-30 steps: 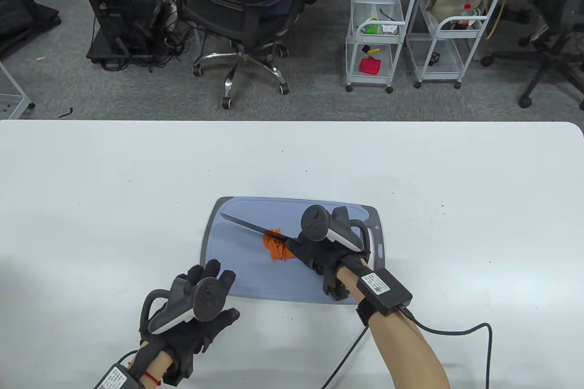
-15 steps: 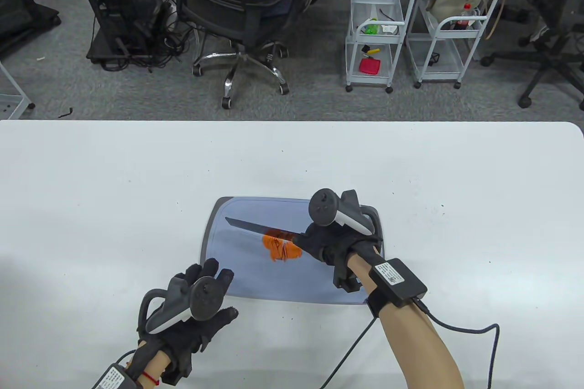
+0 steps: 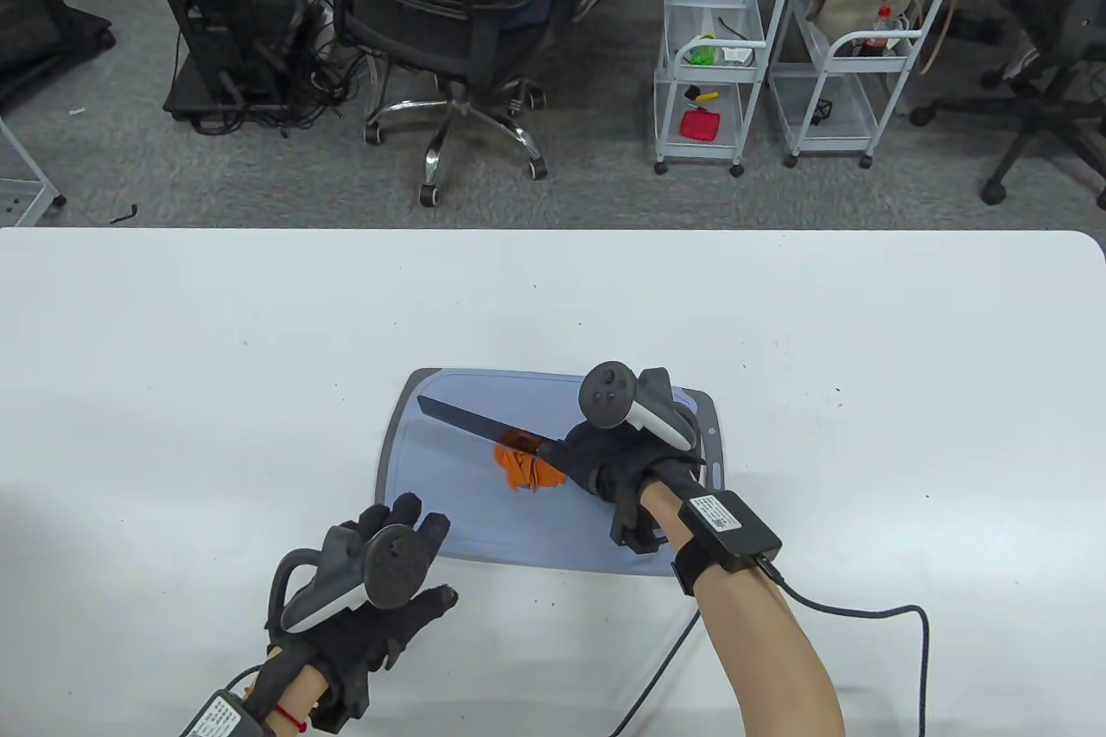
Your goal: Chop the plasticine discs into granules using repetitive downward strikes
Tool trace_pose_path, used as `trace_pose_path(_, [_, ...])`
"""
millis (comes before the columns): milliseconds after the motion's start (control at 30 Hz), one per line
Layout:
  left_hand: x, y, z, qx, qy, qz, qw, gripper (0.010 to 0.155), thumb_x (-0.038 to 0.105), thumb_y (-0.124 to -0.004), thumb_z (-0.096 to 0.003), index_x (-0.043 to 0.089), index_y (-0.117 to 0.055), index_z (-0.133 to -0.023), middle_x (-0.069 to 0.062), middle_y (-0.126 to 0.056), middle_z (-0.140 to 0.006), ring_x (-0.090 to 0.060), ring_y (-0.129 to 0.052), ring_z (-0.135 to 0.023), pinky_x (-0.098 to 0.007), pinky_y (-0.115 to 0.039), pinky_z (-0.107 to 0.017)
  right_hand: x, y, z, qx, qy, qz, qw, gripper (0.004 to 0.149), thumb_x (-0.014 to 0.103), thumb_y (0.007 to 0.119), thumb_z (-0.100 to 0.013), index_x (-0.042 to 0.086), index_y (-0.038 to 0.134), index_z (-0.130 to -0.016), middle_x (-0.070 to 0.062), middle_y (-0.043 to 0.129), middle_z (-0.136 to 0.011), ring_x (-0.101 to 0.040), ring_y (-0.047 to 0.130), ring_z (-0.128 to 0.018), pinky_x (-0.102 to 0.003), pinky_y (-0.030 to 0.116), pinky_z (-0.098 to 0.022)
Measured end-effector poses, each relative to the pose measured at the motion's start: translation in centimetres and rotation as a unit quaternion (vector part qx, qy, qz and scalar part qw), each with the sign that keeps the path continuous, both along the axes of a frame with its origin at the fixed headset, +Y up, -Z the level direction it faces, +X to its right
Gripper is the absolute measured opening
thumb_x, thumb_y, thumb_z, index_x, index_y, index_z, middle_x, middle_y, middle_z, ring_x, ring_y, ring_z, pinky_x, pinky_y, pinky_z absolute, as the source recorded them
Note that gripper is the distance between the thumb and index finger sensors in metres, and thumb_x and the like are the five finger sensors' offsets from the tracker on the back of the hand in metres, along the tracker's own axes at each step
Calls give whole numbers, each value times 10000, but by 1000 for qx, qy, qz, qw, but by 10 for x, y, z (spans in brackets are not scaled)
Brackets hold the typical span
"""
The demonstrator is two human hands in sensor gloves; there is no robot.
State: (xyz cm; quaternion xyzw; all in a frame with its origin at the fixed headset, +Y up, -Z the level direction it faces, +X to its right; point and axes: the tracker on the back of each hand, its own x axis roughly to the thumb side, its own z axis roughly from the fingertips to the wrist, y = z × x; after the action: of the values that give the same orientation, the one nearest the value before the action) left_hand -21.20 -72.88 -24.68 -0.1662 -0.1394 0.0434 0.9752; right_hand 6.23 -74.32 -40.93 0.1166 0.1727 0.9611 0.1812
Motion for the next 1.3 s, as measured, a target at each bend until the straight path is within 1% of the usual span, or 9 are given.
trace_pose_path(167, [-3, 1, -1, 6, 5, -8, 1000, 815, 670, -604, -421, 325, -439, -1141, -116, -342, -1274, -494, -500, -1120, -656, -427, -771, 5, 20, 7, -6, 12, 7, 1000, 725, 684, 699, -409, 40, 965, -613, -22, 1032, -201, -291, 1009, 101, -524, 857, -30])
trace_pose_path(267, [-1, 0, 0, 4, 0, -12, 1000, 818, 670, -604, -421, 322, -436, -1142, -117, -344, -1273, -496, -499, -1120, -656, -429, -771, 0, 9, 9, -14, 17, 56, 998, 724, 685, 701, -408, 43, 965, -613, -23, 1031, -205, -292, 1010, 97, -525, 857, -33])
trace_pose_path(400, [1, -3, 0, -4, -3, -13, 1000, 816, 672, -602, -421, 325, -437, -1141, -116, -345, -1274, -494, -502, -1119, -655, -430, -771, -7, -1, 9, 13, 20, 69, 997, 696, 687, 706, -414, 63, 961, -588, -8, 1020, -183, -287, 1011, 120, -527, 863, -20])
trace_pose_path(500, [3, -4, 0, -11, -2, -10, 1000, 817, 670, -603, -422, 323, -435, -1142, -116, -341, -1273, -496, -498, -1120, -655, -427, -771, -7, -9, 9, 0, 7, 38, 999, 688, 688, 707, -419, 66, 955, -578, -5, 1013, -172, -284, 1008, 132, -528, 863, -15])
trace_pose_path(600, [2, -1, -1, -8, -1, -4, 1000, 815, 670, -602, -422, 325, -436, -1141, -114, -342, -1273, -496, -497, -1120, -655, -427, -772, -18, -10, 17, 18, 19, 66, 997, 695, 695, 689, -421, 69, 942, -586, 5, 1009, -173, -279, 1011, 128, -524, 869, -23])
trace_pose_path(833, [-4, -1, -1, -6, 5, -8, 1000, 816, 671, -603, -421, 324, -439, -1141, -116, -345, -1272, -496, -500, -1119, -656, -429, -770, 1, -5, 16, -54, -1, 65, 996, 706, 697, 692, -422, 60, 933, -608, -1, 1011, -185, -292, 1015, 114, -536, 868, -42])
trace_pose_path(1000, [-2, 1, -1, -3, 6, 2, 1000, 815, 669, -603, -422, 323, -439, -1141, -114, -346, -1273, -494, -500, -1120, -655, -428, -771, -14, -9, 13, -16, 7, 52, 998, 707, 700, 690, -423, 62, 939, -600, 0, 1010, -185, -289, 1013, 111, -532, 870, -42])
trace_pose_path(1167, [-2, 1, 0, -5, 3, 4, 1000, 816, 670, -604, -420, 324, -441, -1140, -115, -349, -1272, -495, -504, -1118, -655, -432, -770, -10, 13, 7, -3, -6, 40, 999, 730, 690, 723, -416, 28, 958, -614, -21, 1033, -200, -293, 1020, 103, -531, 868, -32])
trace_pose_path(1300, [-4, 2, -2, -3, 8, 5, 1000, 815, 670, -603, -422, 324, -439, -1141, -113, -345, -1274, -495, -500, -1120, -655, -429, -771, -2, 28, 13, -39, -5, 27, 999, 727, 687, 727, -426, 25, 956, -621, -29, 1036, -208, -299, 1026, 90, -534, 868, -40])
